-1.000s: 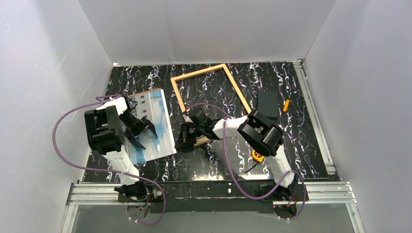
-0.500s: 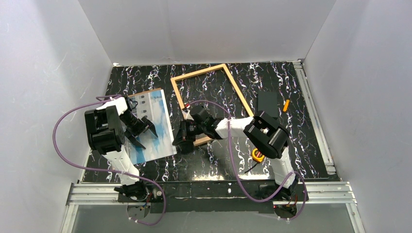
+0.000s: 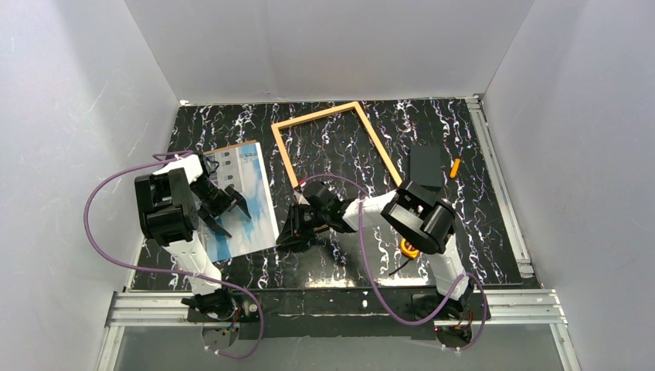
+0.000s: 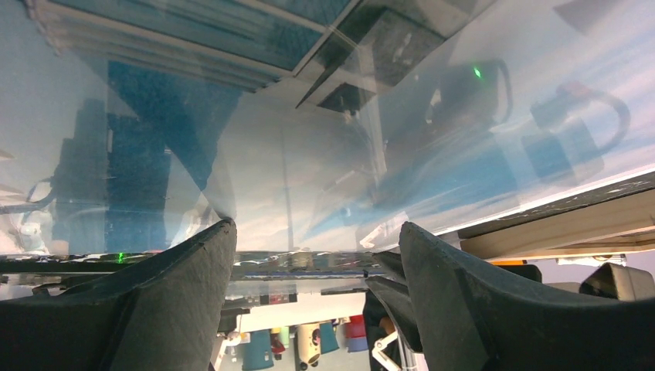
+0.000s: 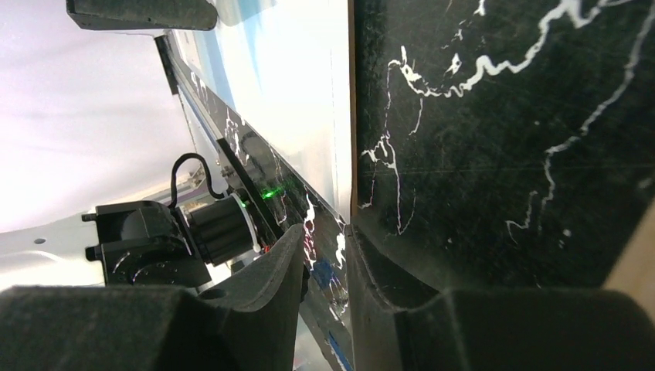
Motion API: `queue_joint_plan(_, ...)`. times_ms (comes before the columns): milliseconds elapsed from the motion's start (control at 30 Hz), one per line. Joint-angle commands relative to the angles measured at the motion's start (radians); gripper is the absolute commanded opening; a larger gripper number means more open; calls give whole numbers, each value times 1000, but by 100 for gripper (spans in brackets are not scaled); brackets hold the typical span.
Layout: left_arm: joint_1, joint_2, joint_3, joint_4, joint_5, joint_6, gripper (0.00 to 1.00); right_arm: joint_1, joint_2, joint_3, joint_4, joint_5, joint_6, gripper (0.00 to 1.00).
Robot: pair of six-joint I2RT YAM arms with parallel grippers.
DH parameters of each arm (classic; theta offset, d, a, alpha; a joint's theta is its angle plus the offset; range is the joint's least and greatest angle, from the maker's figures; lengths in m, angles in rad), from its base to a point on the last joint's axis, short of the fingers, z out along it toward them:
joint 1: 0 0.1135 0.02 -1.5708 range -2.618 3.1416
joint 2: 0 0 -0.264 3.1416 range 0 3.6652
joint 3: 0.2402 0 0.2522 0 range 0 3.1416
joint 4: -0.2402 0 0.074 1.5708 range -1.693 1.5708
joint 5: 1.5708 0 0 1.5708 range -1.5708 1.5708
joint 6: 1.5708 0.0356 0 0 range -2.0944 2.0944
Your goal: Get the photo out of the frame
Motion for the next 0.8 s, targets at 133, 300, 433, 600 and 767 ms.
queue_joint_plan(133,4,19,-3,-112,-4,9,76,9,42,32,101,-38,44,34)
queue_joint_plan(300,4,21,-2,-113,-3,9,76,11,43,41,54,-26,27,34)
queue_joint_plan(433,5,19,-3,-113,-3,9,77,23,13,44,-55,27,-24,34)
queue_joint_plan(600,4,21,-1,-114,-4,9,76,31,13,37,-55,29,-27,34)
queue_joint_plan(767,4,20,-1,-112,-3,9,77,32,26,49,-29,15,-28,32)
